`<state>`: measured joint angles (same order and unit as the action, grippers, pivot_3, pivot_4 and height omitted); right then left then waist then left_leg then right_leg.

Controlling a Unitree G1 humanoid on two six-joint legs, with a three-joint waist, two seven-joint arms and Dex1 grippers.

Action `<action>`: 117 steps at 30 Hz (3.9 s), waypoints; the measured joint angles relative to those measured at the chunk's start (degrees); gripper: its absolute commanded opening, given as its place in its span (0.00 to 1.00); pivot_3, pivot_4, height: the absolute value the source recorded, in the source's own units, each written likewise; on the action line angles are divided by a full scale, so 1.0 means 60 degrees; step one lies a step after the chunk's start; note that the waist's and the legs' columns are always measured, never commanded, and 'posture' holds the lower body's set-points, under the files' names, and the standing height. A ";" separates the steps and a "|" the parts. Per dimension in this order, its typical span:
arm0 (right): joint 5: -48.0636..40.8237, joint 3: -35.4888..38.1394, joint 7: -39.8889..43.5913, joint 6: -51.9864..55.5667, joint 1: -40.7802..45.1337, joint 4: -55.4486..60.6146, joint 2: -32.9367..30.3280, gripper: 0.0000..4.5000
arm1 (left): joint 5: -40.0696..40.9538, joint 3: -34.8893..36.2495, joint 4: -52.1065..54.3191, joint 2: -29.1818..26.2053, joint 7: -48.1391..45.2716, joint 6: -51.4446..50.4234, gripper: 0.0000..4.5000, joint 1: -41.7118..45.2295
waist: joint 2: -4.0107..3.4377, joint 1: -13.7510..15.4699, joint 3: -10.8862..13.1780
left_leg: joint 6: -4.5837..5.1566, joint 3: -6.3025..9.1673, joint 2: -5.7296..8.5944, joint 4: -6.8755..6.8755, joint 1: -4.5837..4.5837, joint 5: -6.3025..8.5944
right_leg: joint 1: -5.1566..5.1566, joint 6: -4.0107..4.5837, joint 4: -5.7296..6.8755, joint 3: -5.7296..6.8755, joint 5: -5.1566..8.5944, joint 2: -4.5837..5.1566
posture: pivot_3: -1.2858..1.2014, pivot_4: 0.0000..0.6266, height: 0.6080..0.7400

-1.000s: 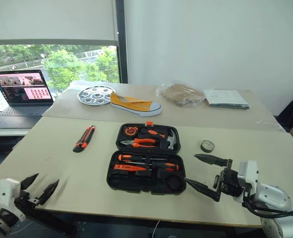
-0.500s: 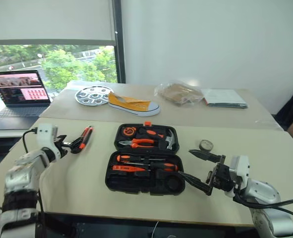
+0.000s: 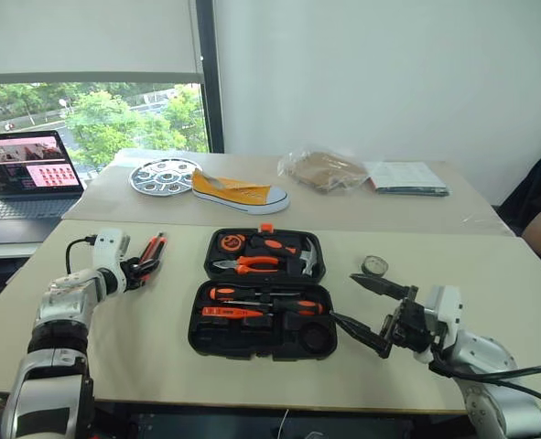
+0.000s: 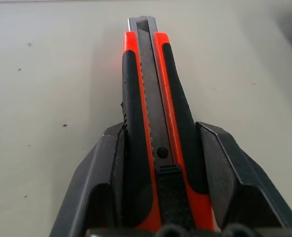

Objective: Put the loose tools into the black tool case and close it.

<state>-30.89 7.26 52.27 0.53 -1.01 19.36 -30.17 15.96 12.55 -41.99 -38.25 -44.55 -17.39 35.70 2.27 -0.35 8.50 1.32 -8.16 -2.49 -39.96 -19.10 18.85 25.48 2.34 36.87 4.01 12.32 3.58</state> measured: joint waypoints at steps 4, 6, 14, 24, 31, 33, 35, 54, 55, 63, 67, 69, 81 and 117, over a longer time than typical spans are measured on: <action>-0.0436 0.0104 0.0126 0.0282 -0.0027 0.0533 -0.0352 1.00 | 0.1210 0.0102 0.2093 -0.0370 -0.3247 0.0693 0.38 -0.0819 | 0.0018 0.0036 0.0010 | -0.0003 -0.0005 -0.0006 -0.0024 -0.0052 -0.0001 | 0.0066 0.0005 0.0021 0.0002 0.0001 -0.0006 | 0.52 0.24 1.00; -0.0633 0.0157 0.0340 0.0413 -0.0067 0.0774 -0.0666 1.00 | 0.1454 -0.0253 0.3288 -0.0889 -0.4599 0.0819 0.38 -0.1062 | 0.0016 0.0059 0.0011 | -0.0003 -0.0013 0.0000 -0.0020 -0.0048 0.0000 | 0.0068 0.0005 0.0017 -0.0001 0.0002 -0.0008 | 0.52 0.24 1.00; -0.0493 0.0090 0.1514 0.0608 -0.0771 0.0912 -0.1796 1.00 | 0.0459 -0.3737 0.7244 -0.1226 -0.6714 0.0780 0.38 -0.2106 | 0.0012 0.0185 0.0013 | 0.0010 -0.0007 0.0011 -0.0033 -0.0044 0.0005 | 0.0046 -0.0001 0.0004 -0.0052 0.0005 -0.0017 | 0.52 0.24 1.00; -0.0309 0.0096 0.1394 0.0609 -0.1102 0.0842 -0.1799 1.00 | -0.1114 -0.4826 0.6793 -0.0304 -0.5490 0.1366 0.38 -0.1456 | 0.0013 0.0177 0.0013 | 0.0020 0.0008 0.0001 -0.0044 -0.0031 0.0007 | 0.0013 0.0007 0.0002 -0.0070 -0.0001 -0.0020 | 0.52 0.24 1.00; -0.0306 0.0111 0.1263 0.0608 -0.1170 0.0973 -0.1797 1.00 | -0.1253 -0.4963 0.6371 -0.0457 -0.5996 0.2061 0.38 -0.1203 | 0.0011 0.0154 0.0012 | 0.0101 0.0014 -0.0010 -0.0046 -0.0020 0.0054 | -0.0038 -0.0046 -0.0015 -0.0057 0.0031 -0.0022 | 0.52 0.24 1.00; -0.0302 0.0139 0.1250 0.0608 -0.1176 0.0972 -0.1798 1.00 | -0.1231 -0.4959 0.6233 -0.0534 -0.6210 0.2172 0.38 -0.1148 | 0.0010 0.0140 0.0011 | 0.0037 0.0014 -0.0011 -0.0046 -0.0018 0.0018 | -0.0039 -0.0042 -0.0014 -0.0057 0.0030 -0.0026 | 0.52 0.24 1.00; -0.0296 0.0168 0.1245 0.0607 -0.1176 0.0971 -0.1798 1.00 | -0.1240 -0.4956 0.6083 -0.0631 -0.6311 0.2286 0.38 -0.1117 | 0.0009 0.0138 0.0010 | 0.0030 0.0014 -0.0011 -0.0043 -0.0019 0.0013 | -0.0039 -0.0041 -0.0016 -0.0058 0.0031 -0.0028 | 0.52 0.24 1.00; 0.0055 0.0001 0.1223 0.0604 -0.0701 0.0624 -0.1625 1.00 | -0.1329 -0.5198 0.6413 -0.0132 -0.6150 0.1198 0.38 -0.1009 | -0.0056 0.0281 -0.0028 | 0.0108 0.0019 0.0021 -0.0073 -0.0016 0.0060 | -0.0050 -0.0047 -0.0035 -0.0055 0.0032 -0.0001 | 0.52 0.24 1.00; 0.0056 -0.0006 0.1226 0.0604 -0.0701 0.0624 -0.1611 1.00 | -0.1337 -0.5207 0.6437 -0.0132 -0.6150 0.1207 0.38 -0.1009 | -0.0056 0.0283 -0.0028 | 0.0111 0.0019 0.0024 -0.0074 -0.0016 0.0061 | -0.0050 -0.0050 -0.0037 -0.0054 0.0033 0.0002 | 0.52 0.24 1.00; 0.0172 -0.0047 0.1210 0.0600 -0.0713 0.0600 -0.1444 1.00 | -0.1357 -0.5214 0.6474 0.0091 -0.5999 0.1217 0.65 -0.1011 | -0.0058 0.0312 -0.0029 | 0.0140 0.0034 0.0092 -0.0074 -0.0020 0.0077 | -0.0053 -0.0090 -0.0021 -0.0047 0.0055 0.0079 | 0.52 0.24 1.00; 0.0238 -0.0086 0.1207 0.0600 -0.0745 0.0599 -0.1391 1.00 | -0.0828 -0.4807 0.6432 0.0569 -0.5834 0.1441 0.89 -0.1117 | -0.0057 0.0325 -0.0027 | 0.0190 0.0039 0.0103 -0.0136 -0.0050 0.0104 | -0.0051 -0.0126 -0.0016 -0.0034 0.0054 0.0110 | 0.52 0.24 1.00; 0.0241 -0.0087 0.1213 0.0597 -0.0811 0.0599 -0.1382 1.00 | -0.0107 -0.4330 0.6471 0.0688 -0.5935 0.1422 0.89 -0.1188 | -0.0050 0.0274 -0.0022 | 0.0199 0.0040 0.0103 -0.0148 -0.0062 0.0109 | -0.0048 -0.0136 -0.0020 -0.0031 0.0049 0.0120 | 0.52 0.24 1.00; 0.0241 -0.0082 0.1246 0.0578 -0.1007 0.0586 -0.1289 1.00 | 0.0452 -0.3525 0.6478 0.0121 -0.6218 0.1849 0.16 -0.1706 | -0.0052 0.0180 -0.0021 | 0.0192 0.0033 0.0106 -0.0148 -0.0045 0.0107 | -0.0056 -0.0140 -0.0014 -0.0028 0.0048 0.0118 | 0.52 0.24 1.00; 0.0186 0.3228 0.0437 -0.0008 -0.3942 0.0107 -0.0997 1.00 | 0.1314 -0.1502 0.6441 -0.0204 -0.4774 0.1726 0.63 -0.3527 | -0.0148 0.0136 -0.0095 | 0.0216 0.0040 0.0092 -0.0129 -0.0034 0.0129 | -0.0063 -0.0170 -0.0030 -0.0049 0.0036 0.0140 | 0.52 0.24 1.00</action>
<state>-29.78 26.62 54.89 0.48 -24.66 20.00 -36.15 23.84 3.53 -3.34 -39.47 -73.19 -7.03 14.54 1.38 0.46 7.93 2.61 -7.92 -1.94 -40.73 -19.30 19.63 25.10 1.32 36.69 3.72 12.53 4.42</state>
